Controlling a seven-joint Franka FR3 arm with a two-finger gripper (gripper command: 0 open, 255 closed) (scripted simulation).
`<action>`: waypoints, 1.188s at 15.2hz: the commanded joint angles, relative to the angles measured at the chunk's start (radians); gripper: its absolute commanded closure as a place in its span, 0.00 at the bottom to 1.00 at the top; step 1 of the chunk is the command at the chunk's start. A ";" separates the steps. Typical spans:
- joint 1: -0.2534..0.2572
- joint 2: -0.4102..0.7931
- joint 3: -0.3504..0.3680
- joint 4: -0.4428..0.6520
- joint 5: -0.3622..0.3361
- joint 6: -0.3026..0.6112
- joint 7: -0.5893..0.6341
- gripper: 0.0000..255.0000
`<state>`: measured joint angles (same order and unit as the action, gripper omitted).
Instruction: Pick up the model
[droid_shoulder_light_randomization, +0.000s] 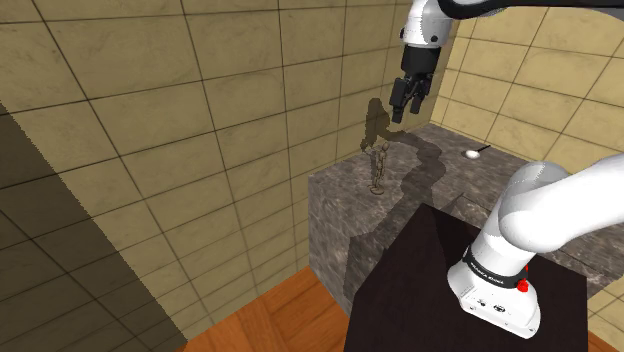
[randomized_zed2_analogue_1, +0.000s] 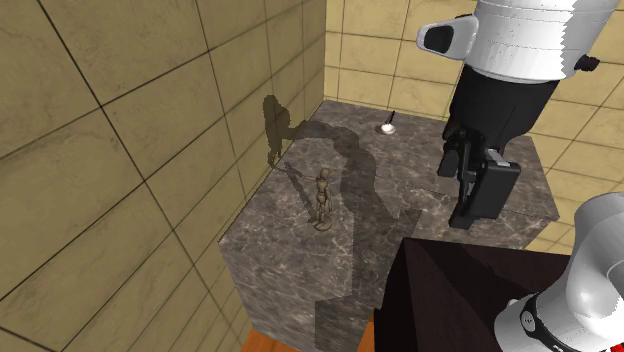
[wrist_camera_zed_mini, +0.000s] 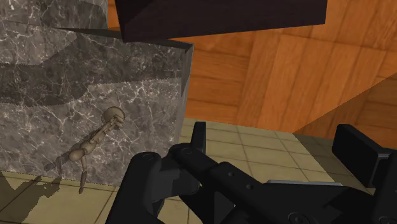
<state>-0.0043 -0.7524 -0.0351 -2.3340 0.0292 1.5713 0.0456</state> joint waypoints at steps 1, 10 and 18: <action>0.000 0.000 0.000 0.000 0.000 0.000 0.000 0.00; -0.047 0.184 -0.135 -0.042 -0.076 0.215 -0.150 0.00; -0.075 0.421 -0.251 0.008 -0.090 0.394 -0.286 0.00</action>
<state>-0.0749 -0.3541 -0.2723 -2.3369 -0.0595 1.9530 -0.2222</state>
